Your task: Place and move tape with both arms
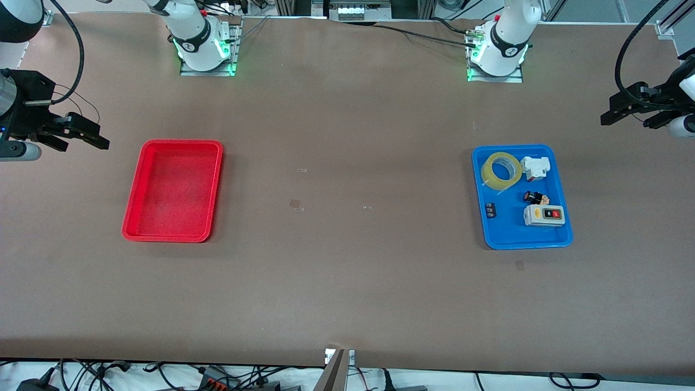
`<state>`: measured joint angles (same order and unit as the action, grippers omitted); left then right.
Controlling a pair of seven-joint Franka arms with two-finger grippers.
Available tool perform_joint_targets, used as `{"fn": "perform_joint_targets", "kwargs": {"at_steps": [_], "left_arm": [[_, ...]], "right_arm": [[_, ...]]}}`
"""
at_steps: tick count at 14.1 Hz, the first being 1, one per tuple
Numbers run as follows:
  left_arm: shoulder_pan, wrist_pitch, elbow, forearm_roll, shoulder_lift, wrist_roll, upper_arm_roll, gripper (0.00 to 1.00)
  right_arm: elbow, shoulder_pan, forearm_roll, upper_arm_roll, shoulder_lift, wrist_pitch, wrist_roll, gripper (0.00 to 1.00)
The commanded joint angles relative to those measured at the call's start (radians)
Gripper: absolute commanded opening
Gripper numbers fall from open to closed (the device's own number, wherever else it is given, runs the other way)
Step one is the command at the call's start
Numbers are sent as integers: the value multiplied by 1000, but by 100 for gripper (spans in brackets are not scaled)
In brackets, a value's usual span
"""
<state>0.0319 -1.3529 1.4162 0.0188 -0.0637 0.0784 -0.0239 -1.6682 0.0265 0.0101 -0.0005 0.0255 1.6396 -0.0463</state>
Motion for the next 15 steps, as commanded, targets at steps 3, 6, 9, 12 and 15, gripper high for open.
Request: {"fn": "perform_joint_targets", "kwargs": {"at_steps": [3,6,9,12,15], "left_arm": [[-10,6,6,21,7,-12,-1,100],[-4,5,3,21,-11,-11,-1,100],[-3,5,12,21,-15,-5,-1,100],[-1,3,30,16,-18,-2,-1,100],[-1,-40,94,10,-25,0,-4,100]], "right_arm": [[-5,20,-13,20,-35,-18,-1,100],[-5,18,-13,20,-33,-17,-1,100],[-2,16,-13,20,-33,-21,0,100],[1,15,-13,20,-32,-20,2,100],[-2,15,-18,20,-32,-20,-1,100]]}}
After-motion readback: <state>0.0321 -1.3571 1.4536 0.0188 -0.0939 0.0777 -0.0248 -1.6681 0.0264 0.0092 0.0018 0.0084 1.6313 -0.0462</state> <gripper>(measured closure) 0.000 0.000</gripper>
